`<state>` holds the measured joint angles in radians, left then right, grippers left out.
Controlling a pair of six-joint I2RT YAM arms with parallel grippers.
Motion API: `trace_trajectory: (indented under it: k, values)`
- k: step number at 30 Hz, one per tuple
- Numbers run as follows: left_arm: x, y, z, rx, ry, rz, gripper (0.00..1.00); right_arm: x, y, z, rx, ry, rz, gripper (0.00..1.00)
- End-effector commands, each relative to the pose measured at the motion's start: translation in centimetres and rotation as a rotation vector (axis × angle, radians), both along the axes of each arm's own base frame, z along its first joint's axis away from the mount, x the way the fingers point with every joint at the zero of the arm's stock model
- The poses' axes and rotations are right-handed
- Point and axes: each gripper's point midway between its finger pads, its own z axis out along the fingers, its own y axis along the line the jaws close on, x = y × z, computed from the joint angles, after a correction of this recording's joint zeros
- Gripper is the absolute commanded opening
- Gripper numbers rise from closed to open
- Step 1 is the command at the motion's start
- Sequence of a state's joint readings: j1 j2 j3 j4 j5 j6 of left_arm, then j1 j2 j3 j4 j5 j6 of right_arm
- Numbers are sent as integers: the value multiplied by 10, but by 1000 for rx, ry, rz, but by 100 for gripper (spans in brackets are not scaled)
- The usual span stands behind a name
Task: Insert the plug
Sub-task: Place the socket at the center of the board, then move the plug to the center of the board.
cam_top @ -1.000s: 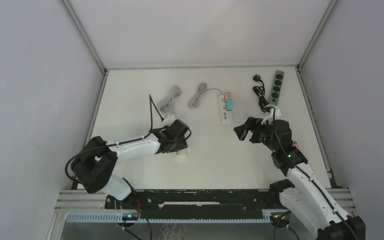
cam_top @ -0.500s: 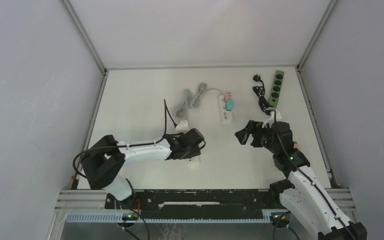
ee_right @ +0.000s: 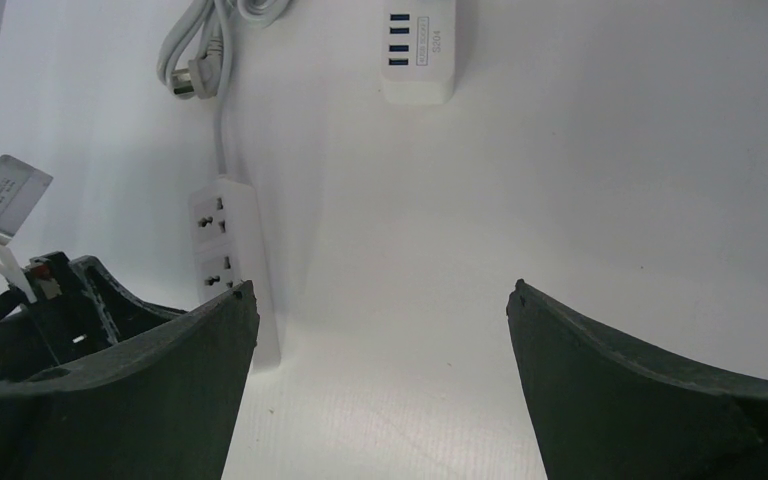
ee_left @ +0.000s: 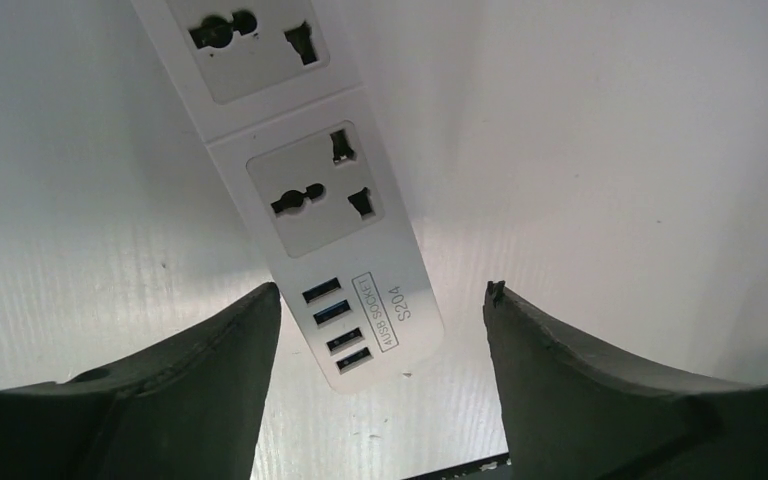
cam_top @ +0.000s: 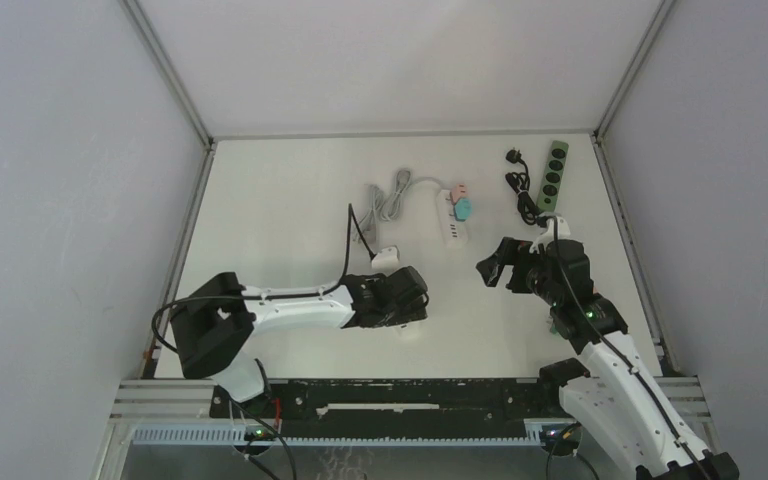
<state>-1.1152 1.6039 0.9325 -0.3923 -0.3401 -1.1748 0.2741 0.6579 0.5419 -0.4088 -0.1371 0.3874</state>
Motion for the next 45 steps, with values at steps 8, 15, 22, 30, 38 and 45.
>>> trace_trajectory:
  k: [8, 15, 22, 30, 38, 45]
  values:
    - [16, -1, 95, -131, -213, -68, 95, 5, -11, 11, -35, 33, -60, 100]
    - [21, 43, 128, -117, -281, -100, 100, 4, -27, 10, -88, 75, -134, 100]
    - [33, 110, 178, -81, -384, -118, 100, 7, -50, 4, -127, 145, -236, 100]
    - [45, 173, 226, 2, -575, -108, 100, 6, -84, 0, -134, 230, -373, 100]
    - [50, 219, 229, 188, -695, -38, 100, 7, -127, -20, -122, 344, -531, 100]
    - [46, 245, 224, 255, -719, 49, 100, 22, -152, -43, -146, 411, -596, 100]
